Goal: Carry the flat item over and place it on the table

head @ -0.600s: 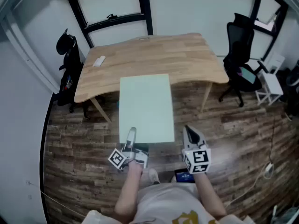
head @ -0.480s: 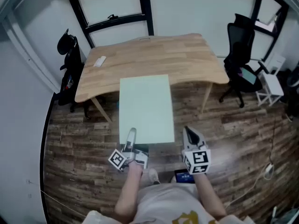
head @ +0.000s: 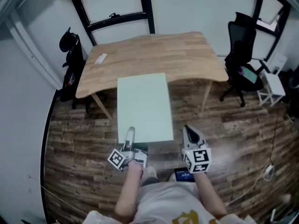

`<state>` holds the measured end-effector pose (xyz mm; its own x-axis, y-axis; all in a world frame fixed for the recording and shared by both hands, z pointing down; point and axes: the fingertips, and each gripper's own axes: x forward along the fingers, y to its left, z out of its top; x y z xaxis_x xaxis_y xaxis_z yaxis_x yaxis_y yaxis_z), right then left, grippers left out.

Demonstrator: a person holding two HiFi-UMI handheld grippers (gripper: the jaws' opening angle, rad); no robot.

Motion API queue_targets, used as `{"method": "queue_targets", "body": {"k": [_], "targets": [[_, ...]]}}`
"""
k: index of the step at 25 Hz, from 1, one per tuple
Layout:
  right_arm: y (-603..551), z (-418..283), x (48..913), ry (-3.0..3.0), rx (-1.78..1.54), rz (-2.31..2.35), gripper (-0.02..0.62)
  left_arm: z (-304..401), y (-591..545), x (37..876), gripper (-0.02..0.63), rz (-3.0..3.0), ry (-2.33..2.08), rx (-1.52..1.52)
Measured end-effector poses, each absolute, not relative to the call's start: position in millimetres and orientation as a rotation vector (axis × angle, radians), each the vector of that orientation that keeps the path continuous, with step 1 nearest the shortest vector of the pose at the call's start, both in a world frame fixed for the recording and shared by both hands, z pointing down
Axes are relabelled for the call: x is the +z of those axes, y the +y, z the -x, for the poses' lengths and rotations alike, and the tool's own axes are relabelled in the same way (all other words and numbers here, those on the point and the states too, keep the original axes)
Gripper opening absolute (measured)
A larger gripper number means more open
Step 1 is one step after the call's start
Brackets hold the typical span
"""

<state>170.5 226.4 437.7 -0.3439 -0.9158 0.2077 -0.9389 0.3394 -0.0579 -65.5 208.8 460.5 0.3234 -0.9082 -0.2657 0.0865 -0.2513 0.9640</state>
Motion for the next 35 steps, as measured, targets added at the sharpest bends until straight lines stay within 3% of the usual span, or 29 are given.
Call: {"method": "queue_targets", "body": {"k": [13, 35], "targets": [[197.9, -163.3, 456.5, -2.471, 0.259, -1.648, -0.002, 50.8, 199.8, 475.8, 0.290, -1.531, -0.787, -1.122], [4.8, -100.7, 470.5, -2.359, 0.308, -1.696, -0.002, 107.0, -16.8, 492.6, 0.290, -1.501, -0.713, -1.062]]}}
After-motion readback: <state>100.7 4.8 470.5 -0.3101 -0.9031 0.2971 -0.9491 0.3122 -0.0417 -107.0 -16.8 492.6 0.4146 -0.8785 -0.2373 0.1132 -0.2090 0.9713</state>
